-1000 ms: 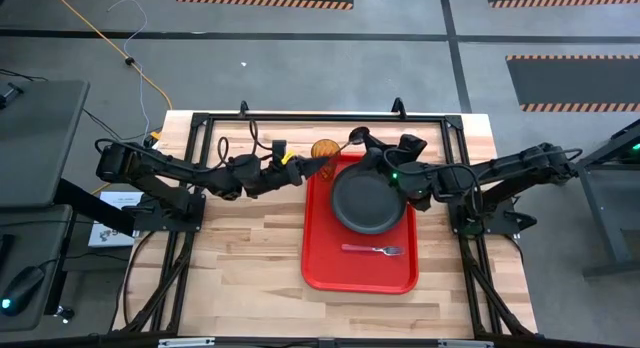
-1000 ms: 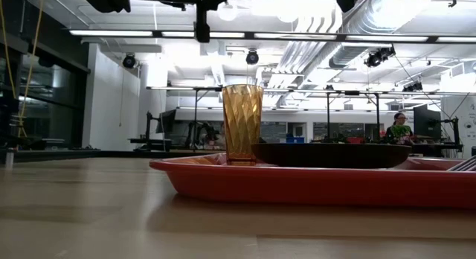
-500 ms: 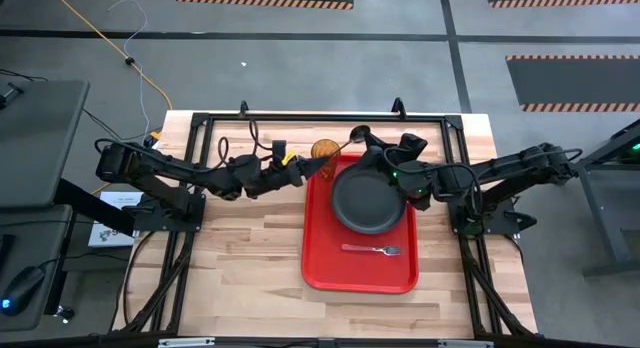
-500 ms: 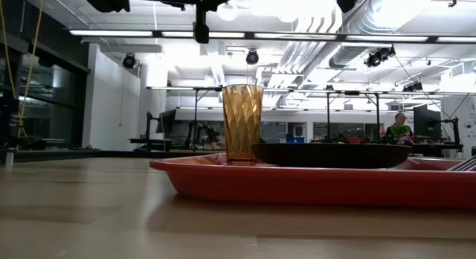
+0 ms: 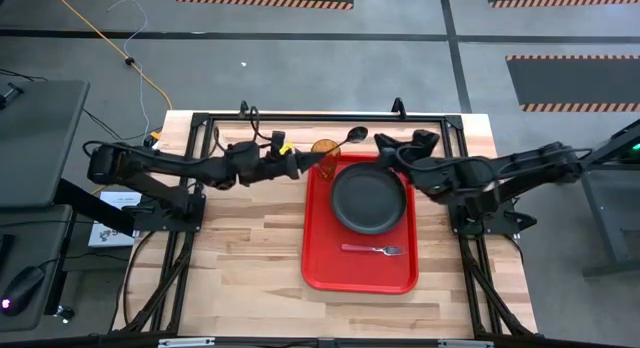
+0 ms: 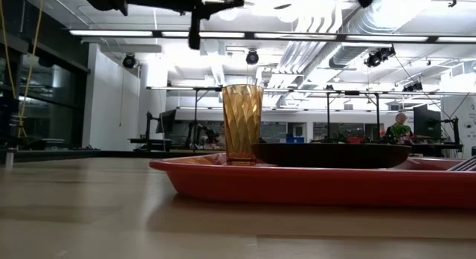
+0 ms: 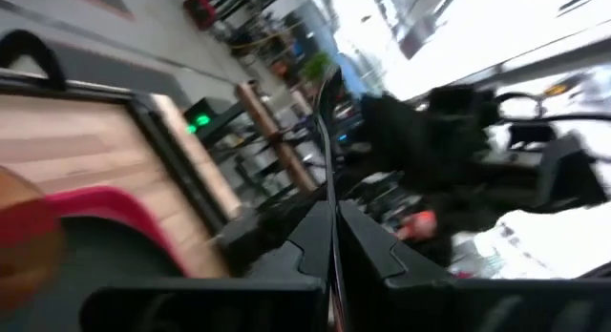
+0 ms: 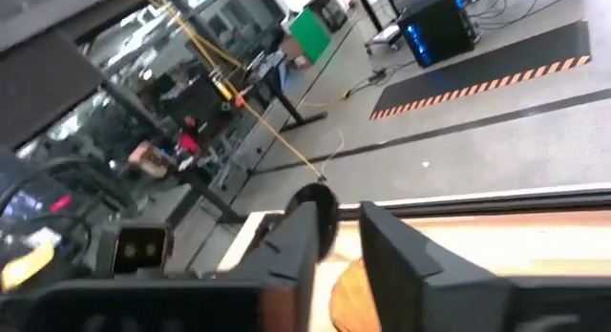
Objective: Pick and place plate/cup/fork/spoon on tray
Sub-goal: Put the black spoon on the red tray to the bottom of the pink fork
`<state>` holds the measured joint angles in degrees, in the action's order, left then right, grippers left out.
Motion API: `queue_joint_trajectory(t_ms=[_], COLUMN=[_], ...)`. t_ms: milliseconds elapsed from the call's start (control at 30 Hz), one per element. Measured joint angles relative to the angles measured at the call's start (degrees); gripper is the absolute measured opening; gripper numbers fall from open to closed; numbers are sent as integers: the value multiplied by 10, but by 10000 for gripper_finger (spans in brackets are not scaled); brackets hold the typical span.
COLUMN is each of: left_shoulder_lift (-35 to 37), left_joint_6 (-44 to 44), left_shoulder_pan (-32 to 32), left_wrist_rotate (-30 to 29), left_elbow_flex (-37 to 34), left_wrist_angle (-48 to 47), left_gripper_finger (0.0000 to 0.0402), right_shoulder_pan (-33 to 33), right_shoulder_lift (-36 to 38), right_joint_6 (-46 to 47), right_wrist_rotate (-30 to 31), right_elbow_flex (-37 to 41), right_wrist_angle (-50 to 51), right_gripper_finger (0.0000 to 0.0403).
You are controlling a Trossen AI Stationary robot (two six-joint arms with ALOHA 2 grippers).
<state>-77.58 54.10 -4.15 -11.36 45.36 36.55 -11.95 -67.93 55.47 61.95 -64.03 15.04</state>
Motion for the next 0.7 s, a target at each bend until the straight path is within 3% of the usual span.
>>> queue_joint_trajectory(t_ms=[167,333,533,700], left_shoulder_lift=[47,87,89,80], left_joint_6=[-32,-72,-47,-17], left_shoulder_pan=[-26,-45,-38,-11], left_wrist_rotate=[24,83,220,230], left_elbow_flex=[0,0,0,0], left_wrist_angle=[-84,-182,-231,-231], left_gripper_finger=[1,1,1,1], right_shoulder_pan=[-10,5,51,69], right_shoulder_lift=[57,93,71,25], right_joint_6=[0,-4,-31,-42], right_wrist_rotate=[-47,-180,-394,-486], right_elbow_flex=[0,0,0,0], right_wrist_angle=[91,149,154,145], right_gripper_finger=[151,214,227,227])
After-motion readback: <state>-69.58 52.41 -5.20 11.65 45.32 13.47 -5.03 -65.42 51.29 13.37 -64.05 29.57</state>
